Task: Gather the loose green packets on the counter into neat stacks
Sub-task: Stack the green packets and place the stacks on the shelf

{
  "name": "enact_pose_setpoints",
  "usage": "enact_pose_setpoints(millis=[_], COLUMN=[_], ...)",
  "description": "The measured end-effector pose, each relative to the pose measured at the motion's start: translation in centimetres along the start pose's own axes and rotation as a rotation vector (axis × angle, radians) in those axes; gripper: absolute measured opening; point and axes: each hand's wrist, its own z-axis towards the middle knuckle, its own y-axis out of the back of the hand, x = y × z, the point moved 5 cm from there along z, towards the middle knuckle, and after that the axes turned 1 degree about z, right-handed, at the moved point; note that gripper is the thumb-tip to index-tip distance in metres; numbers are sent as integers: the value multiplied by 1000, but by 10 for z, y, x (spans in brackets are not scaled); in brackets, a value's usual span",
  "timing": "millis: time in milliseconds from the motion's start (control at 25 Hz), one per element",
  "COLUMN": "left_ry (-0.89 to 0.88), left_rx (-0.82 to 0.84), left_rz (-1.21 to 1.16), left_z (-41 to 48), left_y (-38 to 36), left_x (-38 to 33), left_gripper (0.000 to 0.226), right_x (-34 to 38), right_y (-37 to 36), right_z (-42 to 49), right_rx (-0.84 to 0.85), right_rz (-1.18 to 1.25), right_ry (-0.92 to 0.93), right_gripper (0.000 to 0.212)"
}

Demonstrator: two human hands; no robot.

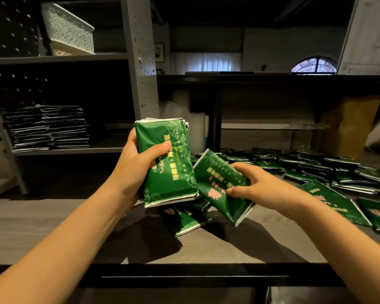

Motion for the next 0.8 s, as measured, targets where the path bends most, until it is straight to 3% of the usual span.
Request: enact_pose_setpoints(millis=[120,240,480,640,800], left_ry=[9,31,90,164,86], left_rx=[19,35,56,144,287], left_rz=[-4,-15,-139,-148,-178], left_z=[9,21,30,31,37], left_y=[-22,-53,-136,-177,-204], left_x=[6,18,63,90,97], left_gripper=[40,38,17,91,100], right_x=[-6,-12,-38,-51,-70], right_y=[35,43,48,51,68], right_z=[-5,-9,-20,-30,-29], right_rx=[-260,-257,-290,-270,-320], right_rz=[380,740,597,496,387], right_ry=[102,151,136,144,111], right_gripper=[24,22,34,47,57])
